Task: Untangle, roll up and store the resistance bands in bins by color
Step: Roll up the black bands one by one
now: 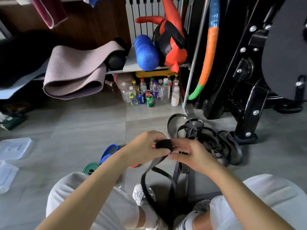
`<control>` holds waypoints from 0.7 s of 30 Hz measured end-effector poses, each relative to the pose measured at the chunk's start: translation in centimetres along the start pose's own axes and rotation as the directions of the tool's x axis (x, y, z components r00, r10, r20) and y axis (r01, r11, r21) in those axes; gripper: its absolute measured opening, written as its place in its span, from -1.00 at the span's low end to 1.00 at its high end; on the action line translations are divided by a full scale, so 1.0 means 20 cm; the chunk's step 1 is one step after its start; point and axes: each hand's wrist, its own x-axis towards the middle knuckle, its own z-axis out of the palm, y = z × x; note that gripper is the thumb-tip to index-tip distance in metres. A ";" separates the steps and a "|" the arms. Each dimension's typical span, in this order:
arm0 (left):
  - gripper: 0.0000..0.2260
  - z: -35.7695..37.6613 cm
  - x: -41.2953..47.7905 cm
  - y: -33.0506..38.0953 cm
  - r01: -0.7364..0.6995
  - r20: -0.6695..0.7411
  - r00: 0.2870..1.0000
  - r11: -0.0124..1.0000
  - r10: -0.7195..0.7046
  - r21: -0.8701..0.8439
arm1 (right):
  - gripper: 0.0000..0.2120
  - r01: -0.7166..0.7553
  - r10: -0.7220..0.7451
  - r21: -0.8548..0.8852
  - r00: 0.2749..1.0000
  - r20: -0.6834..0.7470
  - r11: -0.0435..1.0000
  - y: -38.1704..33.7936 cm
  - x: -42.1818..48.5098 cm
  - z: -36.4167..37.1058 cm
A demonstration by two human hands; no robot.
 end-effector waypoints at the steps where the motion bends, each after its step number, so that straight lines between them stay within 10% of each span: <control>1: -0.91 -0.01 -0.01 0.01 -0.025 -0.024 0.999 0.999 0.026 0.039 | -0.74 0.012 -0.012 -0.014 1.000 -0.014 1.000 -0.01 0.00 0.01; 6: -0.82 -0.04 -0.06 -0.02 -0.053 -0.046 0.997 0.989 0.059 0.137 | -0.65 0.105 -0.121 -0.178 0.989 -0.081 0.978 0.00 -0.01 0.04; 14: -0.60 -0.02 -0.10 0.02 -0.055 -0.239 0.971 0.946 -0.024 -0.319 | -0.75 0.087 -0.079 0.066 0.990 -0.116 0.994 0.00 -0.02 0.10; 21: -0.60 -0.03 -0.11 -0.01 -0.026 -0.247 0.965 0.910 -0.085 -0.415 | -0.72 0.079 -0.118 -0.188 0.971 -0.209 0.979 0.01 -0.02 0.12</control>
